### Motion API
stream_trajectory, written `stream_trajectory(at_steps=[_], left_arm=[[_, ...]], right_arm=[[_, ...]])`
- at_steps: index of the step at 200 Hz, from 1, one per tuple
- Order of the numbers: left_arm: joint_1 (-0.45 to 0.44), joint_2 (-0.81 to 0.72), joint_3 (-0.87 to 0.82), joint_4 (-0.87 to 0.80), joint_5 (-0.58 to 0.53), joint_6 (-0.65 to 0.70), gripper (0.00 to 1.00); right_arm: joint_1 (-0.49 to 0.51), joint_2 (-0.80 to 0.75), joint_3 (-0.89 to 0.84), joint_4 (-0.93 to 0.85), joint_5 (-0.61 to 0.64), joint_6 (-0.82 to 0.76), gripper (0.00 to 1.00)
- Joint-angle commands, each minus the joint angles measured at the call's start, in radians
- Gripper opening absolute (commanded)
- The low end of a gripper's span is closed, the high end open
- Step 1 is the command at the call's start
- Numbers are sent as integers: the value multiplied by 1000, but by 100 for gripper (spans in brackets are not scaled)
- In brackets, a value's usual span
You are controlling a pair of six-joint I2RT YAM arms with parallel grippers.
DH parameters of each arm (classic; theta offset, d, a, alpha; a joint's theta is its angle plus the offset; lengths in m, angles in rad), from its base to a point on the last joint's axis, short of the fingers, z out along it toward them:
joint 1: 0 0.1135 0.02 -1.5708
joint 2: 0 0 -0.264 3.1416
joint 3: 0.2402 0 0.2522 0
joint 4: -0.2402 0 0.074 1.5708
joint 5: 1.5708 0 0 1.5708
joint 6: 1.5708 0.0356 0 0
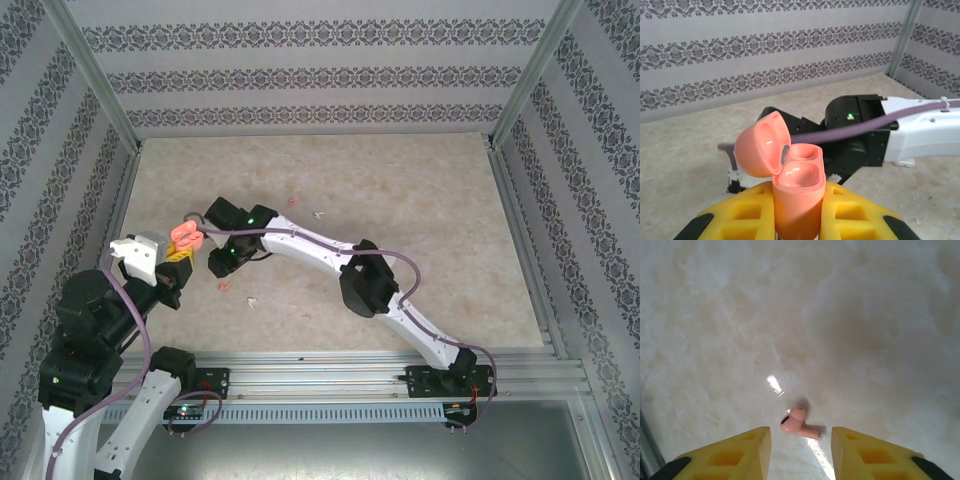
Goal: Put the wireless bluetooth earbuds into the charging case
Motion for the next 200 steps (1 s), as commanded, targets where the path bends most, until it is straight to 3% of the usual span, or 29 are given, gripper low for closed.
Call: stream_trajectory(at_steps=[1,57,130,200], left_arm=[[14,-9,12,-44,-41,26,0],[14,-13,-13,-36,-27,0,0],[15,-12,-21,-36,-17,-13,0],[14,-11,-28,-35,-6,-23,0]], right_arm=[[36,36,46,-42,78,-100,40],[69,96,86,-90,110,-168,52],[104,131,101,-81,195,-229,54],[100,134,107,-105,234,-201,33]])
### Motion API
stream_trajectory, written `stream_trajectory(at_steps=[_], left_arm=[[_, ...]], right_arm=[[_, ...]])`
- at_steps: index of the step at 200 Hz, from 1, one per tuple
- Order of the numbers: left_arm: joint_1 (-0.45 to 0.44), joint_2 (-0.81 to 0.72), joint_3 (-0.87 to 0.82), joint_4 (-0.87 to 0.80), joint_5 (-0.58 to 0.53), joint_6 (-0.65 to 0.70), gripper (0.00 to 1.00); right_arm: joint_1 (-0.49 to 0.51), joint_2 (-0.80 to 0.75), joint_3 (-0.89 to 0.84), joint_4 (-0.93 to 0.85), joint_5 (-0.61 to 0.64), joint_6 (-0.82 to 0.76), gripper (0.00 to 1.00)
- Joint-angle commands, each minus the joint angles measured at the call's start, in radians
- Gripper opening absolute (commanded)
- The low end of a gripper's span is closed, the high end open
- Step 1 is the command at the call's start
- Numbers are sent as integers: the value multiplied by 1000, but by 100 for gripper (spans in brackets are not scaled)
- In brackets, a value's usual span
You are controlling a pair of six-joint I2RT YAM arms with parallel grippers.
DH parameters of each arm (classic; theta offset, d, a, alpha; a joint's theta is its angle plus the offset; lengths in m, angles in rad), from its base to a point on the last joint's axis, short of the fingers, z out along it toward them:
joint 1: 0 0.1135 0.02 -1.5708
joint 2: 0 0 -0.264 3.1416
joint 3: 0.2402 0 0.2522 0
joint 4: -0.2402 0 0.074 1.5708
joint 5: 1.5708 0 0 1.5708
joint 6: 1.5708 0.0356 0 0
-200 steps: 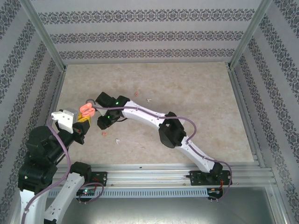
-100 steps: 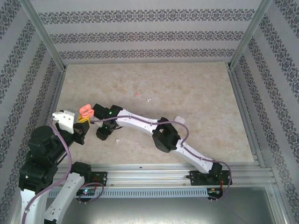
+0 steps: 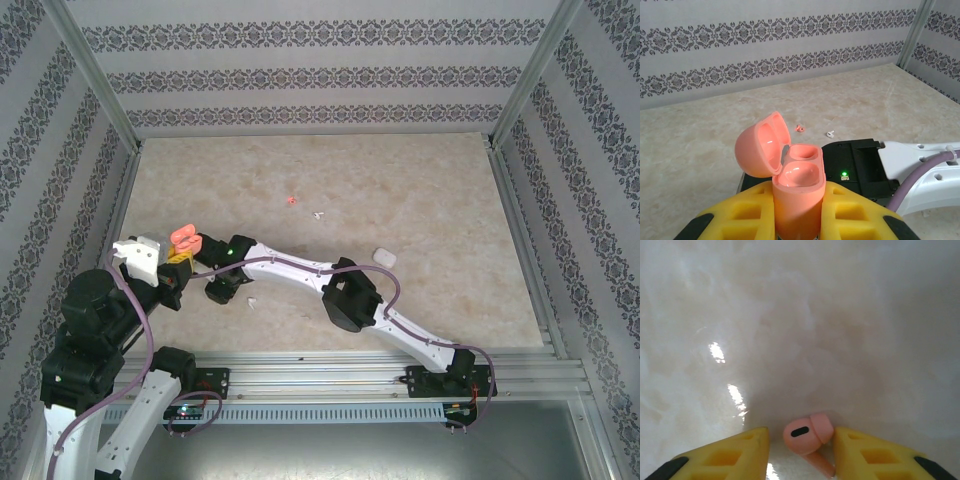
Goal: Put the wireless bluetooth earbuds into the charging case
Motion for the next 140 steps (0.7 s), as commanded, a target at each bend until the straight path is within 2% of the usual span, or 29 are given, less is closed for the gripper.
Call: stream_trajectory(at_steps=[1,45,69,111,140], left_arm=[[14,-9,-10,-11,18,-15,0],[15,-5,-27,-1,38,-27,0],[14,3,-48,25,64,-45,0],[14,36,-100,115,134,-98,0],[15,75,-151,196,215,-102,0]], right_arm=[[-2,17,35,-38,40,14,33],[-52,-3,29,-91,46,136,27],[-98,-59,-40,-104,54,213,24],[-200,-227,-323,-29,75,359,22],[-285,-381,-604,74,52,452,22]])
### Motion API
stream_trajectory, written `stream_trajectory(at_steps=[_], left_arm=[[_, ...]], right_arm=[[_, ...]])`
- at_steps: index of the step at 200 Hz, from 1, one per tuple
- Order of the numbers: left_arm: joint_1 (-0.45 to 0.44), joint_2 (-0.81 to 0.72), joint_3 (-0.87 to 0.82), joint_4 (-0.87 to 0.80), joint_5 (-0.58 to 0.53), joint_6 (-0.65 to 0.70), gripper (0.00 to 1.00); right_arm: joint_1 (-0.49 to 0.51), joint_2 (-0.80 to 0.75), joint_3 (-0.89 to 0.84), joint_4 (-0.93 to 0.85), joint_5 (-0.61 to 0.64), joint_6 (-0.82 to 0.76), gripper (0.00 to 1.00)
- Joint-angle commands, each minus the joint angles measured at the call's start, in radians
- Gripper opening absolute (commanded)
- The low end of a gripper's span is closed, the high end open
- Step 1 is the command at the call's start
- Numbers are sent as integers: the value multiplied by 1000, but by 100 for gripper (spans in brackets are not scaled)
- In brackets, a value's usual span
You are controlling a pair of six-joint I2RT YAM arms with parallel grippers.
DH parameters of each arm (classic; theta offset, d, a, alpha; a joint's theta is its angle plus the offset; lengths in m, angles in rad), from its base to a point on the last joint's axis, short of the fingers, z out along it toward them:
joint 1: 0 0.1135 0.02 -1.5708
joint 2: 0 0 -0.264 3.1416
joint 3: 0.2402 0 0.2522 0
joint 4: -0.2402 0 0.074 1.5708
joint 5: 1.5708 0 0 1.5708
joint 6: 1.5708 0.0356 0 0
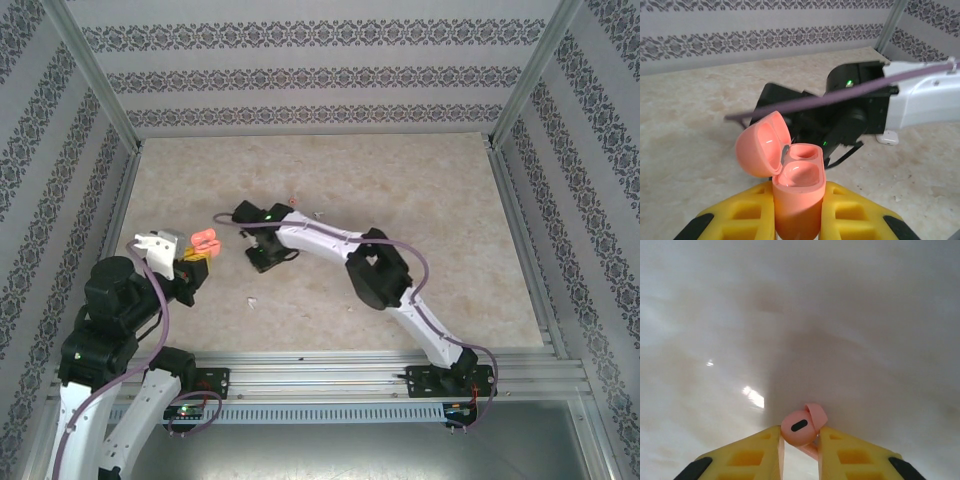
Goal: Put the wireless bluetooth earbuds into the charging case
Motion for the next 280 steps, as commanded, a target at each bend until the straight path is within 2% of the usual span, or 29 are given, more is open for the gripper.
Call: stream_trajectory(at_steps=[1,27,51,83,108,127,162,191,222,280], left_arm=[[15,32,-41,121,96,-29,0],[13,77,-105,243,195,-72,0],[12,107,-167,378,238,-128,0],[7,162,-209,489,268,-151,0],[-6,202,-235,544,307,-144,0],[-12,207,-285,637,378,-133,0],[-17,201,-416,910,555,-156,0],[-18,203,-448,979,667,-101,0],[-18,189,-444,918,663,-31,0],[-18,185,-467,934,649,-42,0]], right_arm=[[-67,-128,-185,52,18,123,22],[-141,-278,-455,160,-25,210,23],[-180,-402,-662,216,-36,284,24],[-185,-477,-795,272,-84,358,32],[-184,-489,-804,297,-138,402,44],[-185,-509,-788,303,-157,418,49],[-194,-556,-771,293,-196,428,52],[-215,-605,-769,263,-202,415,53],[-235,-620,-739,208,-177,371,53],[-226,-480,-604,61,-151,237,52]])
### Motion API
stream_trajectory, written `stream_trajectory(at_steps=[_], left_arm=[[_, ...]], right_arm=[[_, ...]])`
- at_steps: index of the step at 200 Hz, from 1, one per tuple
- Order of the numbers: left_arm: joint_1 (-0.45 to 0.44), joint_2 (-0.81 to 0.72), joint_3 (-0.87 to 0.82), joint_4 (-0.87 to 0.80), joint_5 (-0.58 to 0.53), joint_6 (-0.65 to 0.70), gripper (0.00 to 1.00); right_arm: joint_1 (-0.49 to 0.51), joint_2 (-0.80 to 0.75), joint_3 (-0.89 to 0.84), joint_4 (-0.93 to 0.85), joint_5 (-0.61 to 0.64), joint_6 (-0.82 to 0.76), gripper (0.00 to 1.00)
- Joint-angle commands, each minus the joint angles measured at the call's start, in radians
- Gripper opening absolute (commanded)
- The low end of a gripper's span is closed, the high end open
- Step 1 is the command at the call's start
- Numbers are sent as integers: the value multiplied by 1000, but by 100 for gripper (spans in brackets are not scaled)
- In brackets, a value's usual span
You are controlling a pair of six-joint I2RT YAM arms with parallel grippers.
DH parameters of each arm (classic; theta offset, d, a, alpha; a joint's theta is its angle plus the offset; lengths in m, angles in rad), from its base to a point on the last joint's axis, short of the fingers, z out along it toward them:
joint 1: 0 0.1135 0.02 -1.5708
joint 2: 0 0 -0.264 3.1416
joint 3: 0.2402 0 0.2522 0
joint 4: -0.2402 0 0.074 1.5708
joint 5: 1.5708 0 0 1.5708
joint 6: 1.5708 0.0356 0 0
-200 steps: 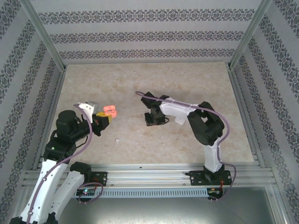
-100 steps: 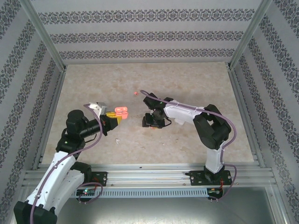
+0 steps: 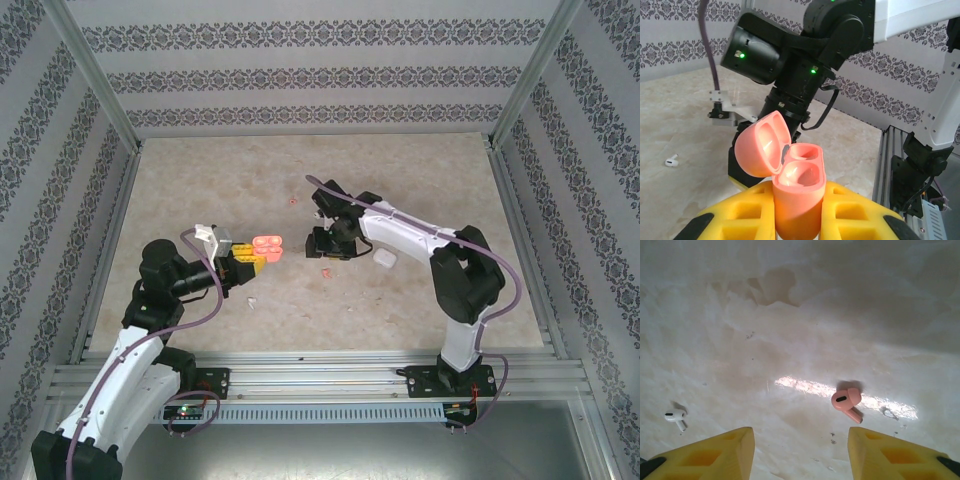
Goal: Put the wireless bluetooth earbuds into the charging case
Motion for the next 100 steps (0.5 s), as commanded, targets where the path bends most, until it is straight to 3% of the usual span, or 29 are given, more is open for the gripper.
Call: stream_trajectory(at_steps=[1,100], left_arm=[[-10,-15,-15,66,27,20,0],[-9,-21,-38,55,11,15,0]], right_arm=[[5,67,45,-103,32,-76,52],[14,194,106,-143,46,-194,51]])
